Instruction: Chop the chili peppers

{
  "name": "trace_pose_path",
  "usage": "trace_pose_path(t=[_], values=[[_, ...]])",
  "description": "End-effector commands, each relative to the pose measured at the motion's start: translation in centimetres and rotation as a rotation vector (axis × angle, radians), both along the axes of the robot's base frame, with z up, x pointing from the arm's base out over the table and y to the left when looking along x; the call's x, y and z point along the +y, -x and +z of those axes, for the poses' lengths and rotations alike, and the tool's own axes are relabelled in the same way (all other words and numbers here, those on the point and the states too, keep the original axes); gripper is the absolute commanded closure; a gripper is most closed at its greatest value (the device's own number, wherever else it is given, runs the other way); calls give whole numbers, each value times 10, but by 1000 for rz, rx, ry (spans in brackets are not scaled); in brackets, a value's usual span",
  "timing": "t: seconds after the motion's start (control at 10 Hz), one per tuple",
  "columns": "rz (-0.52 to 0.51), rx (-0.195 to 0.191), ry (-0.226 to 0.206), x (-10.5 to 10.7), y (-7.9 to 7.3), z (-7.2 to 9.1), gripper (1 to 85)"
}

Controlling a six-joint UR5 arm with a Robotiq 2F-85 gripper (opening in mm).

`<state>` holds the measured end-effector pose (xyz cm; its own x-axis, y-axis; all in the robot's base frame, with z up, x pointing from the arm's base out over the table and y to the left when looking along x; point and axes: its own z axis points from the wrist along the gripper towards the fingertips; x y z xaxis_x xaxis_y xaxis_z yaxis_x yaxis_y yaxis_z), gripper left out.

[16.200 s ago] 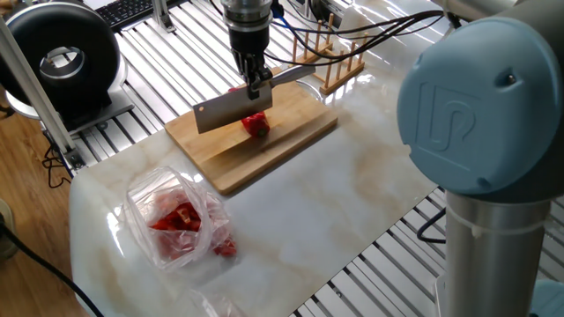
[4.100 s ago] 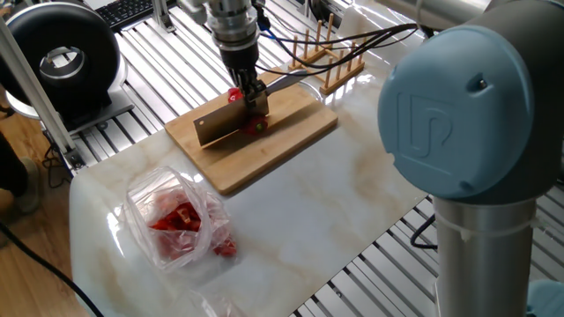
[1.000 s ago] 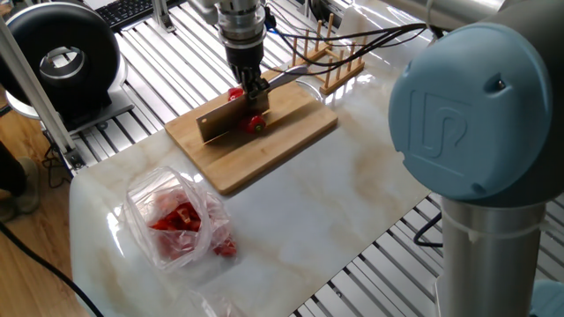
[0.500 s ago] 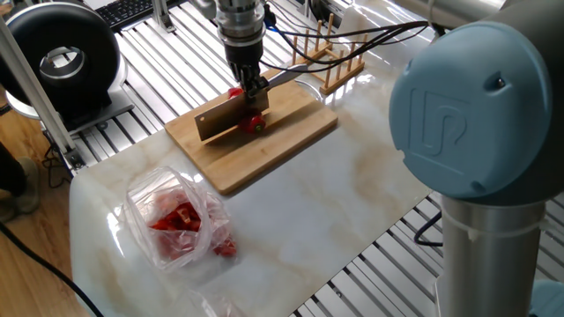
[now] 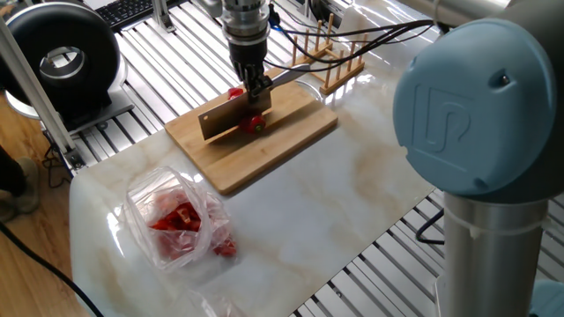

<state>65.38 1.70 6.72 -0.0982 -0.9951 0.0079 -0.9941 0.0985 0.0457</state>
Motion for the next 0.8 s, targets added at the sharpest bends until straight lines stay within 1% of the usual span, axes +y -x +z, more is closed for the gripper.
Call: trace_pose_path(t=[0.0, 0.4, 0.7], values=[[3, -10, -18, -6, 1, -2, 843], [3, -18, -16, -11, 2, -5, 843], [18, -16, 0, -19, -1, 2, 843]])
